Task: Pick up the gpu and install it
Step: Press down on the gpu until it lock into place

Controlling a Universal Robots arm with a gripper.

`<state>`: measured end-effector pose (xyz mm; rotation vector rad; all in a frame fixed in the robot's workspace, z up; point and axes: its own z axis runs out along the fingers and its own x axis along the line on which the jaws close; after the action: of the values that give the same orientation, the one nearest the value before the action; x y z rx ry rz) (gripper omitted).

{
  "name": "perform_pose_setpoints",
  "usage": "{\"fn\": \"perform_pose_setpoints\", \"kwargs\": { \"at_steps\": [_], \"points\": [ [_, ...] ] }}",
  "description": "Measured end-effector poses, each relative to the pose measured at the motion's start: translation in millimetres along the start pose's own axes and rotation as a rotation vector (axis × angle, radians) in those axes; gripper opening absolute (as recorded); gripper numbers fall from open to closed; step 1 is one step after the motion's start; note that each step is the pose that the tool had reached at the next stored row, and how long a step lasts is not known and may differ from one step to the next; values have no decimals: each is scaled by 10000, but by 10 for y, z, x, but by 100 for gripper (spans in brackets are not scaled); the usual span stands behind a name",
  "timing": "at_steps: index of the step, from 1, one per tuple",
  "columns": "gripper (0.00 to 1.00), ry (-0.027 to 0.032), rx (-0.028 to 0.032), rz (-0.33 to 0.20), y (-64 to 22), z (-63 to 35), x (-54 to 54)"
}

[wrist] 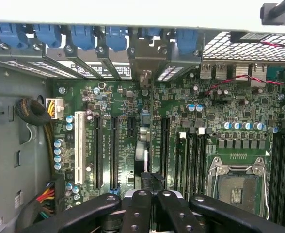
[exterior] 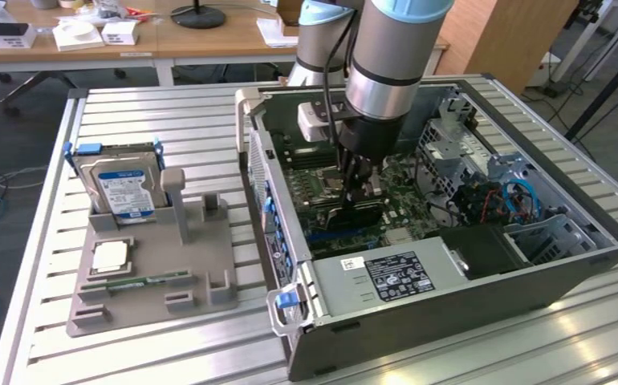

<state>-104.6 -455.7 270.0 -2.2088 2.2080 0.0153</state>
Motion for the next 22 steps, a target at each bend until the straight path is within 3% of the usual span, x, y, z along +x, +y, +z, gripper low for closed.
{"fn": "perform_pose_setpoints", "kwargs": {
  "at_steps": [22],
  "points": [
    [10,-1,1,0,0,21,-13]
  ]
}}
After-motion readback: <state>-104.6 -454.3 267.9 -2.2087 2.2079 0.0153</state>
